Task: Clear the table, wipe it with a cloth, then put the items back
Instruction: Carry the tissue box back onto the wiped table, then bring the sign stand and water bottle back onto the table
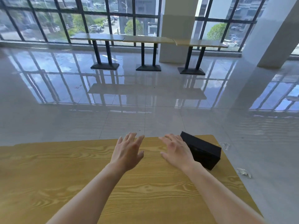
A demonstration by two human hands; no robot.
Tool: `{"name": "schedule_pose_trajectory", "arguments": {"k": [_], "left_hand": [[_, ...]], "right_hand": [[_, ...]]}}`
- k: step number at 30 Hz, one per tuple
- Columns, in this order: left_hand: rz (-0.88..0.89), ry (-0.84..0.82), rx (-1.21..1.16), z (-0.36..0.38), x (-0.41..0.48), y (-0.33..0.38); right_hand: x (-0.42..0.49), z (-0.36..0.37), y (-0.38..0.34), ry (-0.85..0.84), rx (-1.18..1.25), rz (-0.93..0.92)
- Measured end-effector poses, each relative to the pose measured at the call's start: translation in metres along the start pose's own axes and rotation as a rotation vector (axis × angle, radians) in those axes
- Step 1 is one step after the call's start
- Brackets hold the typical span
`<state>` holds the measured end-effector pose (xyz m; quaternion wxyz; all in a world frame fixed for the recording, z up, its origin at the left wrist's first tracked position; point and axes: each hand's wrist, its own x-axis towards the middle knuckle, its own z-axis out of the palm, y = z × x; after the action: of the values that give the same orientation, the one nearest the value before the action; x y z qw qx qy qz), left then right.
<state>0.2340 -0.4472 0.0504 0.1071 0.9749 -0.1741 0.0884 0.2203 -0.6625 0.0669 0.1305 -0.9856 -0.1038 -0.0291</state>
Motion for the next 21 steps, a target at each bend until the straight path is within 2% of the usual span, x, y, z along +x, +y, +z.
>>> {"name": "schedule_pose_trajectory", "arguments": {"k": [16,21], "left_hand": [[-0.211,0.052,0.076,-0.108,-0.208,-0.214],[-0.301,0.046,0.093,-0.130,-0.251,-0.265]], "right_hand": [[-0.019,0.050,-0.291,-0.017,0.030,-0.188],[-0.015,0.064,-0.363,-0.019,0.039,-0.265]]}}
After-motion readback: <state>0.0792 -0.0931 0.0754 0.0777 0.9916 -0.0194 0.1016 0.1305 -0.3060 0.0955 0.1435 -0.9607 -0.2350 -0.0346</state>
